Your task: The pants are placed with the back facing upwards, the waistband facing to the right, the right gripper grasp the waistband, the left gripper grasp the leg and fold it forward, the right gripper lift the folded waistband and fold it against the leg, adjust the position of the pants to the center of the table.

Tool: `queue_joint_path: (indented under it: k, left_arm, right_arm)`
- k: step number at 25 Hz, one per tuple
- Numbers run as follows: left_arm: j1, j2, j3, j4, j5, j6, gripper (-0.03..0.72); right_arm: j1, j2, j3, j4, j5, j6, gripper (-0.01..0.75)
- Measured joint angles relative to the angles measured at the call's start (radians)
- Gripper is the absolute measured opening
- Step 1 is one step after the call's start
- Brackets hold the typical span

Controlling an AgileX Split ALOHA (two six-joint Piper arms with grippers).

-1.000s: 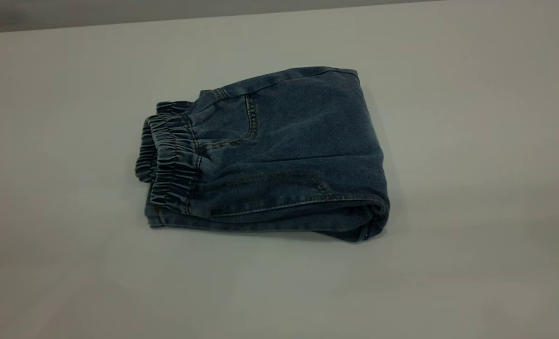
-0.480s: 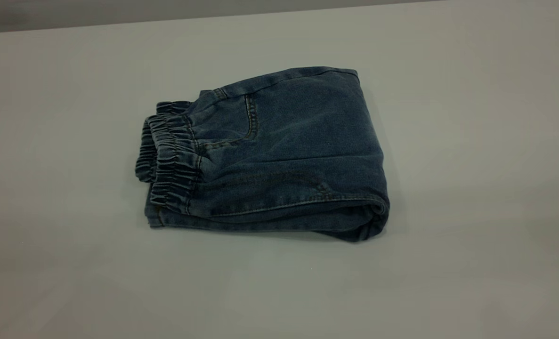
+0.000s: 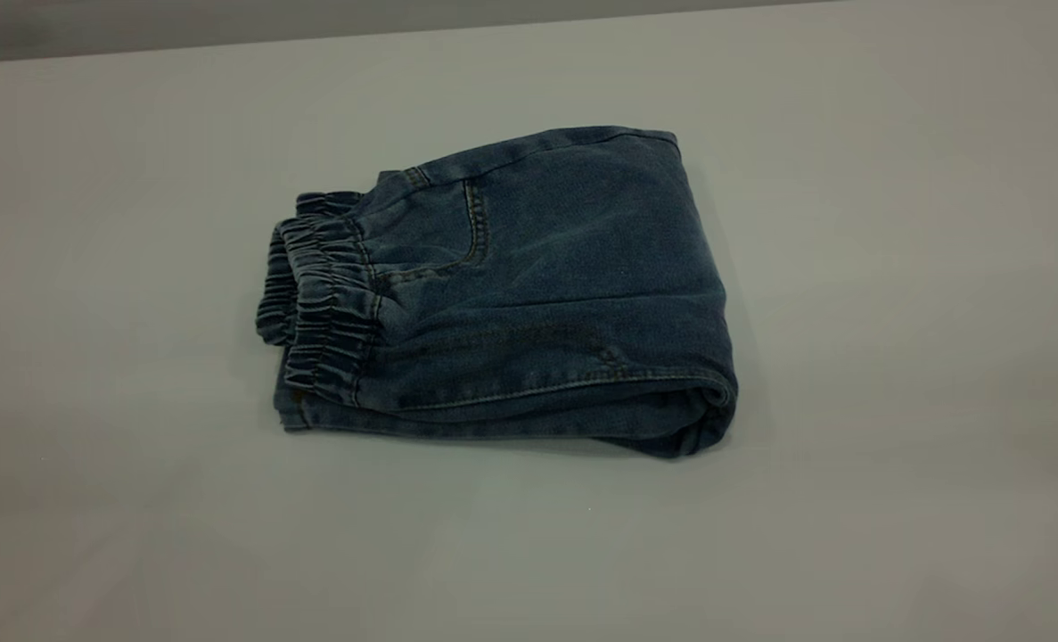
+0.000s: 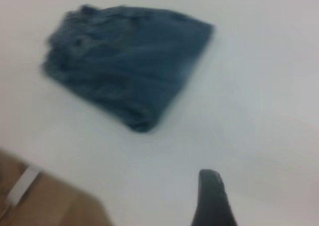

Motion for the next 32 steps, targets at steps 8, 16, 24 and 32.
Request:
queue_joint_path:
  k: [8,16,24,32]
  left_arm:
    - [0.000,0.000,0.000,0.000,0.000,0.000,0.311]
    - [0.000,0.000,0.000,0.000,-0.001,0.000,0.311]
    - [0.107,0.000,0.000,0.000,-0.001,0.000,0.311]
    - [0.362,-0.049,0.000,0.000,-0.002,0.001,0.311]
  right_arm:
    - [-0.272,-0.081,0.000,0.000,0.000,0.000,0.408]
    - [-0.280,-0.124,0.000,0.003,0.000,0.000,0.408]
    - [-0.279,-0.122,0.000,0.003,0.000,0.000,0.408]
    - [-0.279,-0.122,0.000,0.003,0.000,0.000,0.408]
